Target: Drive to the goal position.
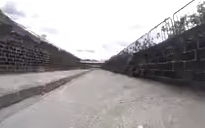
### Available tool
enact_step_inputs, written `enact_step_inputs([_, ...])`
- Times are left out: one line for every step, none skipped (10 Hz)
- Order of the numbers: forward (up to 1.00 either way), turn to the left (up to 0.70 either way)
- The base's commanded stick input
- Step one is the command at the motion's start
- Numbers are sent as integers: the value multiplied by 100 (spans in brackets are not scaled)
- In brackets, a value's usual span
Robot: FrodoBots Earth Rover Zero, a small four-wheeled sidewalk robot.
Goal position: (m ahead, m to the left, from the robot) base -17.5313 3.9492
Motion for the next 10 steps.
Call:
enact_step_inputs([100,0])
enact_step_inputs([100,0])
enact_step_inputs([100,0])
enact_step_inputs([100,0])
enact_step_inputs([100,0])
enact_step_inputs([100,0])
enact_step_inputs([100,0])
enact_step_inputs([100,0])
enact_step_inputs([100,0])
enact_step_inputs([100,0])
